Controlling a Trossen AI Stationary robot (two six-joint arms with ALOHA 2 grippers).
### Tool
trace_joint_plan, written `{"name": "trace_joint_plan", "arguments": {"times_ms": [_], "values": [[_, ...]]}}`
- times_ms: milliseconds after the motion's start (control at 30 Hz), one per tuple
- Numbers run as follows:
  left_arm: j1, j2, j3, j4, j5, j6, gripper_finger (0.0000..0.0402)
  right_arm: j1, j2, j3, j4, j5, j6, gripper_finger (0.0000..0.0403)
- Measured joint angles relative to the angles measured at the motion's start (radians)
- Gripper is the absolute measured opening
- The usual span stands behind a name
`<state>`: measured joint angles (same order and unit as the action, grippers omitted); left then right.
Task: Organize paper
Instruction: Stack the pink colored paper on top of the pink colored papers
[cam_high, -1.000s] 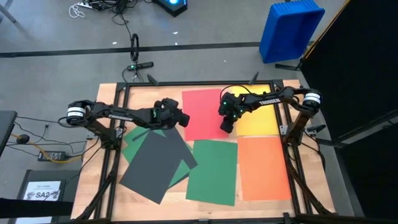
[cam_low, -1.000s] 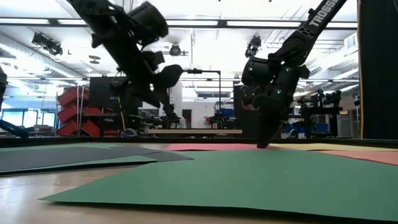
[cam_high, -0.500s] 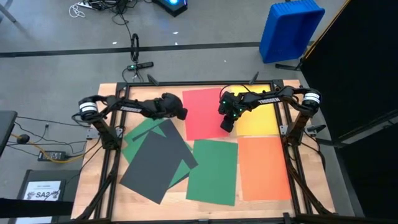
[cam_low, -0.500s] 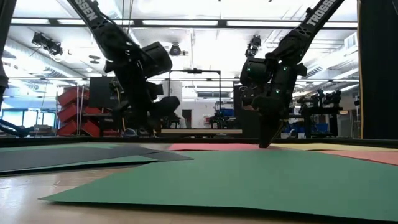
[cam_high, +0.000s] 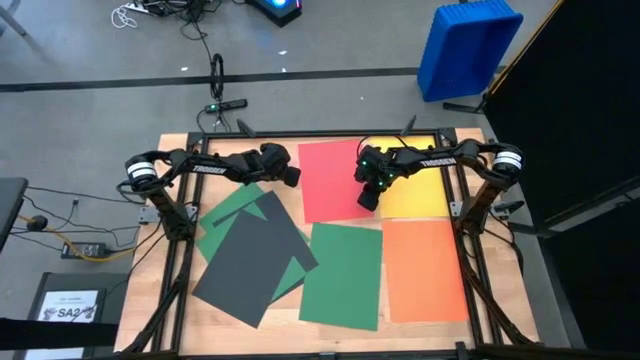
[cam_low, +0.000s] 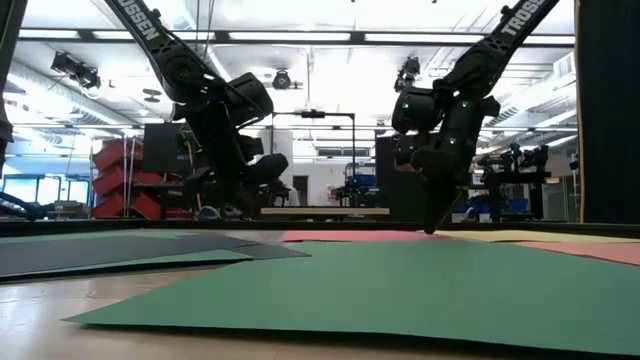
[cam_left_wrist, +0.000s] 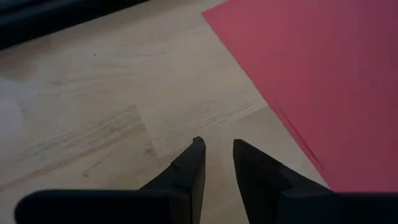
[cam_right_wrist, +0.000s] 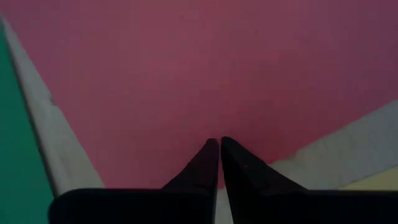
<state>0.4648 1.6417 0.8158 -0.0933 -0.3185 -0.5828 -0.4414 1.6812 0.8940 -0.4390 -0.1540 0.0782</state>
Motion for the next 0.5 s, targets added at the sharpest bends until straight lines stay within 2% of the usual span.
{"name": "trace_joint_plan", "arguments": {"times_ms": [500], "values": [[0.013,0.0,0.0,0.049,0.001,0.004,0.0067,-0.004,-0.033,0.004,0.035,-0.046,0.009,0.0]]}}
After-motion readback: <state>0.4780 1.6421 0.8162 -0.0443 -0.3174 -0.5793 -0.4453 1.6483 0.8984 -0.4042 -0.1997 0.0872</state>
